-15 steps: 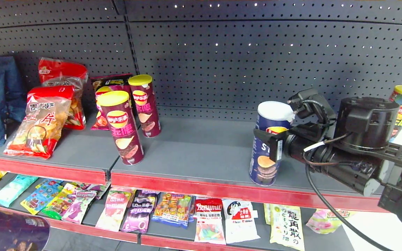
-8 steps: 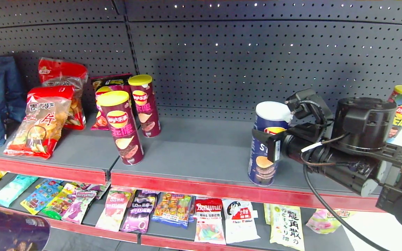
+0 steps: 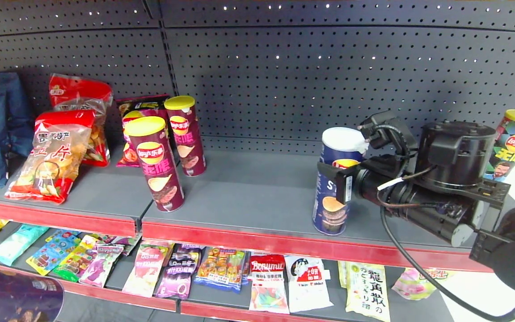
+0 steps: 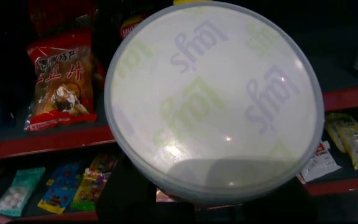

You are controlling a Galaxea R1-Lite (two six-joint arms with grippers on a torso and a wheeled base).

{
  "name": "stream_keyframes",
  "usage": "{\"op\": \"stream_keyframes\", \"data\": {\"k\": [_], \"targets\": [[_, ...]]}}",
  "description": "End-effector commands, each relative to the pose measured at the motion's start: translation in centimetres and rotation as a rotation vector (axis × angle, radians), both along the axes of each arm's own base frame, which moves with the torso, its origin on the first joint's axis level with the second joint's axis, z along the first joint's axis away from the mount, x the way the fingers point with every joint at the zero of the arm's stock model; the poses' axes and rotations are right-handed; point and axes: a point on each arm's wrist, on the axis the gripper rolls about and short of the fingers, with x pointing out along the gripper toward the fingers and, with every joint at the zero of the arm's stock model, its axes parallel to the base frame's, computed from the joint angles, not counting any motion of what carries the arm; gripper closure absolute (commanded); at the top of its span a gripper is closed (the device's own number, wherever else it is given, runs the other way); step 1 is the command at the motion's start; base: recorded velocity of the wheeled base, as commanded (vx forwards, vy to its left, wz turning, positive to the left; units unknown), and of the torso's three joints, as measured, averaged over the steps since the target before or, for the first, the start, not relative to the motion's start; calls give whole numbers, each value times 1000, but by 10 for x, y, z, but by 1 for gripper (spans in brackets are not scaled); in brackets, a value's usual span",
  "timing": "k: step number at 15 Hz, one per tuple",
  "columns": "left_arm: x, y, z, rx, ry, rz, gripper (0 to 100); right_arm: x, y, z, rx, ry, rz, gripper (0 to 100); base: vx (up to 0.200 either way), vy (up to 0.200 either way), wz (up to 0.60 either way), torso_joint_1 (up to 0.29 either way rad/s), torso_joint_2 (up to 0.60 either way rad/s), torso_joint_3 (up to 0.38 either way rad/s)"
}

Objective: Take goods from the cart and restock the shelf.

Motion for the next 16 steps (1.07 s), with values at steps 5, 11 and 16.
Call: {"op": "stream_keyframes", "data": {"k": [5,11,16], "targets": [[0,0,0,0,0,1,100,-2,-1,-9,-20,27,-1,100,0,0,0,0,0,0],[0,0,0,2,0,1,100,-8,-5,-14,-33,42,-6,100,0,0,0,0,0,0],[1,0,0,2,4,-4,100,-10,-1,-12,-32,37,0,0,0,0,0,0,0,0]]}}
